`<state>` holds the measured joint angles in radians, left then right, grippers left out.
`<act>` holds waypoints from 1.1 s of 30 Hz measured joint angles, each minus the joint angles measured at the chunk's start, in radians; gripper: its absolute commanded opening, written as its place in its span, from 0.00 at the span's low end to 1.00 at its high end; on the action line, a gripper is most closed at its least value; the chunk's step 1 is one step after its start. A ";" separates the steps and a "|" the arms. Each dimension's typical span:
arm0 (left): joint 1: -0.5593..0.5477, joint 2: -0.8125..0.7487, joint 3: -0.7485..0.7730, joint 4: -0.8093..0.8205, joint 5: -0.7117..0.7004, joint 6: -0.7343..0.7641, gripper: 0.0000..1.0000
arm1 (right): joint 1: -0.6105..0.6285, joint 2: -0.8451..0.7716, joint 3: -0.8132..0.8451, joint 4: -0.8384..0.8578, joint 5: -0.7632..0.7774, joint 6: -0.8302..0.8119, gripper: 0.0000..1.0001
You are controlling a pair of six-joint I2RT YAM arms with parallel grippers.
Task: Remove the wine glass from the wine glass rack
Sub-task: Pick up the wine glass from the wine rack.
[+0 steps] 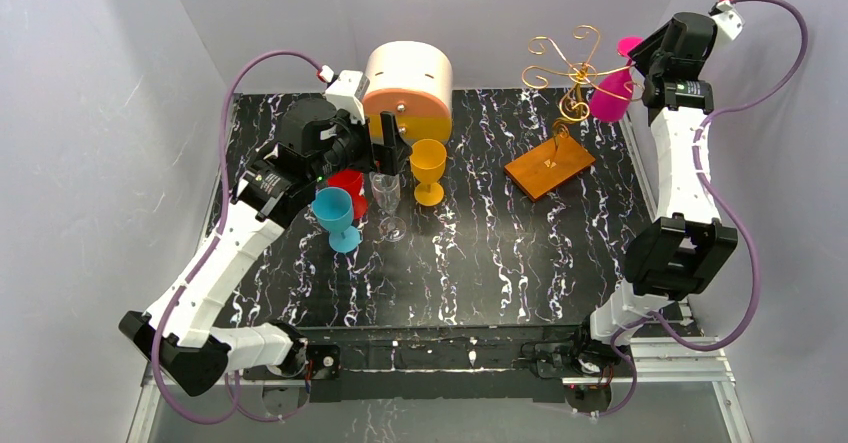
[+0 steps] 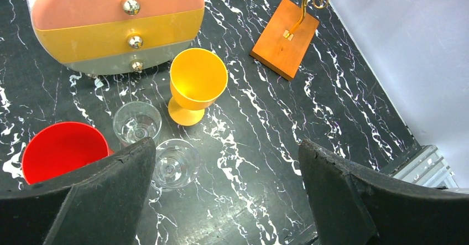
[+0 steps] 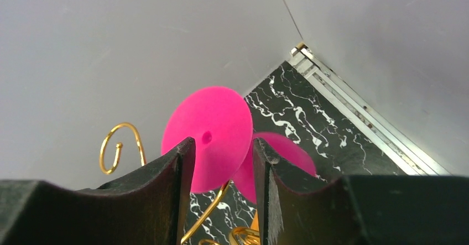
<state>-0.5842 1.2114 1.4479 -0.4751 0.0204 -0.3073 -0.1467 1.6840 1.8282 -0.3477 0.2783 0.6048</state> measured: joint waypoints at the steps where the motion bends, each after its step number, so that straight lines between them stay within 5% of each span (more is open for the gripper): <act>1: 0.000 0.000 0.000 0.001 0.001 0.000 0.98 | 0.000 0.000 -0.003 0.010 0.000 0.005 0.49; 11: 0.000 0.000 0.000 0.002 0.003 0.000 0.98 | -0.001 0.024 -0.005 0.038 -0.015 0.034 0.41; 33: 0.000 0.001 -0.001 0.003 0.004 -0.005 0.98 | -0.003 0.024 -0.022 0.106 -0.019 0.055 0.08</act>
<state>-0.5842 1.2121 1.4471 -0.4725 0.0246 -0.3122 -0.1493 1.7077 1.8065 -0.2420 0.2588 0.6598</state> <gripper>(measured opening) 0.983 0.186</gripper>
